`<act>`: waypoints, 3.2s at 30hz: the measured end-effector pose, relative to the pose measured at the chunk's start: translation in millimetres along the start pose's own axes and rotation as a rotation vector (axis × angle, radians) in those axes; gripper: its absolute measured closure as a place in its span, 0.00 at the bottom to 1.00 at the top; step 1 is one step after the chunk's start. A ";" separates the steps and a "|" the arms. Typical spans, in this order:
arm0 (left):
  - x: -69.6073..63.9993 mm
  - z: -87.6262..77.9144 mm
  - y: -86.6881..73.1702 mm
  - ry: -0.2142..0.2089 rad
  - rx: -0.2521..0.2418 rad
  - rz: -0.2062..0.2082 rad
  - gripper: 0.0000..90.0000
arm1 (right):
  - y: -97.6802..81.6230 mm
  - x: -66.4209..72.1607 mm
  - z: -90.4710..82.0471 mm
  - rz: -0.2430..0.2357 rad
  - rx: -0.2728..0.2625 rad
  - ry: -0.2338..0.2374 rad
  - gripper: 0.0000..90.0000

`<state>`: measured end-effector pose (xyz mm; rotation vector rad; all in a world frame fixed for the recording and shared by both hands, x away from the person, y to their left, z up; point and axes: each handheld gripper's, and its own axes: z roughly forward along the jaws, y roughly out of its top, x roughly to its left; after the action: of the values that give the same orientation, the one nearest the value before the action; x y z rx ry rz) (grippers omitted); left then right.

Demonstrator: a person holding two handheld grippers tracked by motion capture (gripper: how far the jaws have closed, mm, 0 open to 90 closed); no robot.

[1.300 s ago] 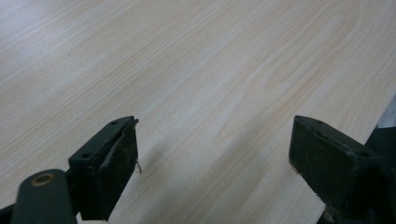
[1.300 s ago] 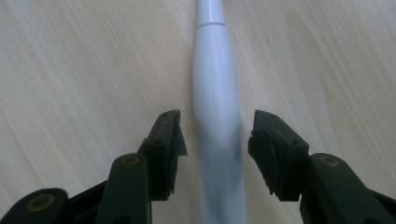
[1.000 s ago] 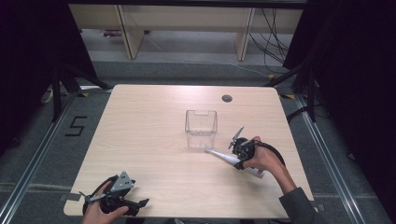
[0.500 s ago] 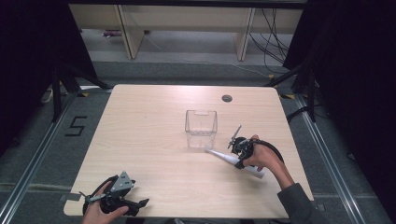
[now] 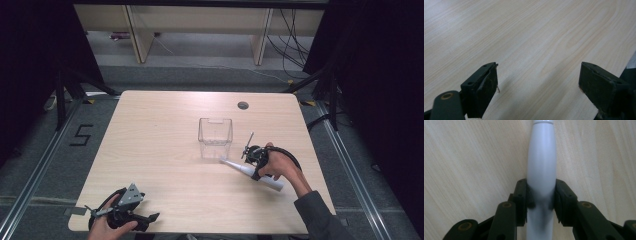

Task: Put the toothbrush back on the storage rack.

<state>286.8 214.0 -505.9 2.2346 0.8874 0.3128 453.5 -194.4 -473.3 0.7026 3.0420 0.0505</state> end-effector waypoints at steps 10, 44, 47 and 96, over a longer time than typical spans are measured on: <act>-0.1 0.0 0.1 -0.001 -0.001 0.000 0.17 | 1.7 -0.1 0.6 0.021 -0.003 0.021 0.74; -0.1 -0.6 0.0 0.002 0.007 0.000 0.17 | -26.8 8.1 -38.4 0.064 -0.305 -0.024 0.74; 0.1 -0.7 0.1 0.002 0.007 0.000 0.17 | -30.4 6.3 -45.2 0.054 -0.361 -0.036 0.74; 1.8 -2.2 0.4 0.002 0.020 0.017 0.17 | -12.1 -19.8 -104.8 0.247 -0.949 -0.152 0.74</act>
<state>287.4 216.2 -504.1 2.2620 0.8768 0.3160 463.3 -216.9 -368.7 0.8761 2.3228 1.2502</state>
